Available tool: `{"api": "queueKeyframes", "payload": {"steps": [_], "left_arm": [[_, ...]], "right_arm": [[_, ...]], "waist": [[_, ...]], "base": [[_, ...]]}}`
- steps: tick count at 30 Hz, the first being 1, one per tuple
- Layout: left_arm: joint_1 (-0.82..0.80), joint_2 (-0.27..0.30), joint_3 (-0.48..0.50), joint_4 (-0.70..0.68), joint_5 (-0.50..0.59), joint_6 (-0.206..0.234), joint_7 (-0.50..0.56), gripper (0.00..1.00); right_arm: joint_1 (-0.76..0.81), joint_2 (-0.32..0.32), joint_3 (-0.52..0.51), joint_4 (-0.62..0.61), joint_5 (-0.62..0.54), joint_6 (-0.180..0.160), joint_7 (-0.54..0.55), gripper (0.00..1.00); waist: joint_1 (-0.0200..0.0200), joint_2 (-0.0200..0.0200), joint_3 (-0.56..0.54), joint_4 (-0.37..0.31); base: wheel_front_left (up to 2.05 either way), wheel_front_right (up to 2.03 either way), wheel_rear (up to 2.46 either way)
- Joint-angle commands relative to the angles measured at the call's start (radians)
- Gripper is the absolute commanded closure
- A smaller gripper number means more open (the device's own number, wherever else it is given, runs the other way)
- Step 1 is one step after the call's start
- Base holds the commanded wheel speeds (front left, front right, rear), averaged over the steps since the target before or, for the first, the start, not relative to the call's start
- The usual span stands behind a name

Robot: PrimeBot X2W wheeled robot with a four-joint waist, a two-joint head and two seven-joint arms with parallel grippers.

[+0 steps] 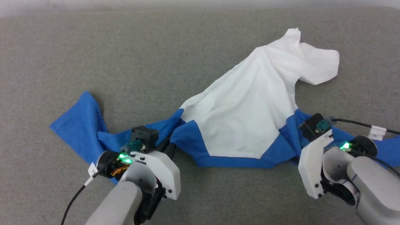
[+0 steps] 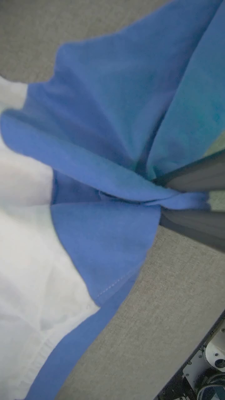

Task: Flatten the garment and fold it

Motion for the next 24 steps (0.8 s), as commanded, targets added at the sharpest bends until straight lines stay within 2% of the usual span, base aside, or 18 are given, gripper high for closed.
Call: {"api": "queueKeyframes", "payload": {"steps": [1,5,8,16,20,24], "left_arm": [[0.010,0.003,0.009,-0.014,-0.008,0.008,-0.013,1.00],[0.009,0.028,0.045,-0.085,-0.011,0.026,-0.049,1.00],[0.002,0.059,0.083,-0.164,-0.007,0.047,-0.071,1.00],[-0.154,0.100,0.156,-0.338,-0.005,0.068,-0.054,1.00],[-0.292,0.106,0.183,-0.325,-0.024,0.051,-0.032,1.00],[-0.453,0.101,0.198,-0.230,-0.039,0.024,-0.023,1.00]], "right_arm": [[0.034,-0.008,-0.001,0.009,0.006,-0.001,-0.014,1.00],[0.027,-0.023,-0.100,-0.045,-0.016,-0.001,-0.125,1.00],[0.019,-0.028,-0.177,-0.105,-0.058,-0.001,-0.167,1.00],[-0.025,0.012,-0.451,-0.315,-0.165,-0.001,-0.152,1.00],[-0.090,0.044,-0.561,-0.396,-0.195,-0.001,-0.100,1.00],[-0.189,0.081,-0.635,-0.403,-0.211,-0.001,-0.069,1.00]], "waist": [[-0.0001,0.0000,-0.039,-0.012],[-0.0001,0.0000,-0.095,-0.030],[-0.0001,0.0000,-0.143,-0.046],[-0.0001,0.0000,-0.209,-0.032],[-0.0001,0.0000,-0.191,-0.018],[-0.0001,0.0000,-0.142,-0.011]], "base": [[0.00,0.00,0.00],[0.00,0.00,0.00],[0.00,0.00,0.00],[0.00,0.00,0.00],[0.00,0.00,0.00],[0.00,0.00,0.00]]}}
